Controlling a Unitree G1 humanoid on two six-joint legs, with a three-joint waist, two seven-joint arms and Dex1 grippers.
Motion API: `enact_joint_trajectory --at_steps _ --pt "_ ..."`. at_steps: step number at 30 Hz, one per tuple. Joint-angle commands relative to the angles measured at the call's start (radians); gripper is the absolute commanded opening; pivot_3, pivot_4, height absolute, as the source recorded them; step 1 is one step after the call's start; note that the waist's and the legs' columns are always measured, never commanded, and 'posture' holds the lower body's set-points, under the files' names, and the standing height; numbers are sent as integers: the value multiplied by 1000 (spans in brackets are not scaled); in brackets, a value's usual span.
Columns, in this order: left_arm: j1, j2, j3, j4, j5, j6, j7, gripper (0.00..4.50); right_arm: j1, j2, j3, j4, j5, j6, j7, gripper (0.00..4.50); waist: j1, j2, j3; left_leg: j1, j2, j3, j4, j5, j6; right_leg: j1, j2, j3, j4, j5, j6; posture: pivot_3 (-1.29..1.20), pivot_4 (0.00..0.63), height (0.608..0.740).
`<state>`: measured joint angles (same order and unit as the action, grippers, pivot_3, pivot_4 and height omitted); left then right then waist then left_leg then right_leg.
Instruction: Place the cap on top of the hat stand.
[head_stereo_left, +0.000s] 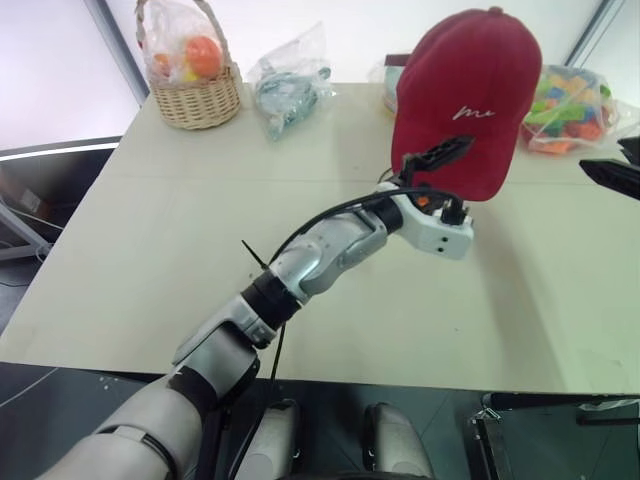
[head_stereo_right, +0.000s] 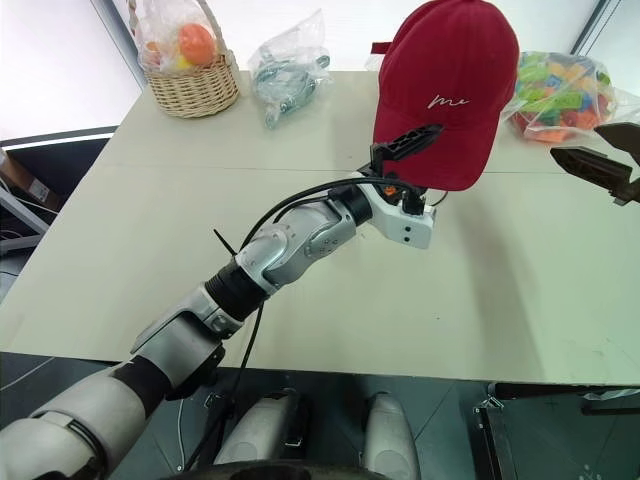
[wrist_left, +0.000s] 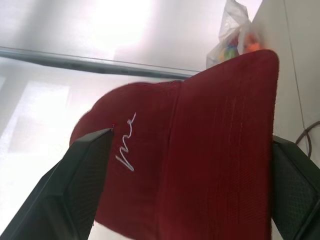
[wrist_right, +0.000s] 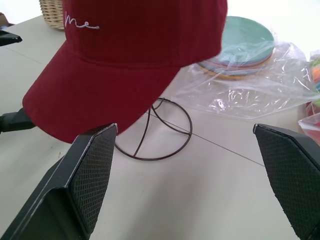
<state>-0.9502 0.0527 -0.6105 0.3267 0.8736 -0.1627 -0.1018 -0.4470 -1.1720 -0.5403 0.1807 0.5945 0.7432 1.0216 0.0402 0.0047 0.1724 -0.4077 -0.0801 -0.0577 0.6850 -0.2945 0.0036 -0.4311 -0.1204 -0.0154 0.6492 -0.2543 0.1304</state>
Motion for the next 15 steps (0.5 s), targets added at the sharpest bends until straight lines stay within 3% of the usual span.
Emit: enact_joint_trajectory --at_steps 1,6,10,15 --pt "52 -9 33 -76 -123 26 -144 4383 -17 -10 -10 -14 9 -11 2 4500 -1 0 0 0 0 0 0 0 0 0 0 0 0 0 0 0 150 740" --pt "148 13 88 -285 -315 177 -443 4383 -13 -14 -2 -8 4 -17 8 4500 -1 0 0 0 0 0 0 0 0 0 0 0 0 0 0 0 150 740" --pt "129 27 170 -416 -407 250 -511 4383 -13 -11 2 -1 2 -25 9 4500 0 0 0 0 0 0 0 0 0 0 0 0 0 0 0 0 150 740" --pt "116 -1 360 -580 -674 314 -535 4383 -22 -7 15 18 -2 -40 14 4500 -1 0 0 0 1 0 0 0 0 0 0 0 0 0 0 0 150 740"
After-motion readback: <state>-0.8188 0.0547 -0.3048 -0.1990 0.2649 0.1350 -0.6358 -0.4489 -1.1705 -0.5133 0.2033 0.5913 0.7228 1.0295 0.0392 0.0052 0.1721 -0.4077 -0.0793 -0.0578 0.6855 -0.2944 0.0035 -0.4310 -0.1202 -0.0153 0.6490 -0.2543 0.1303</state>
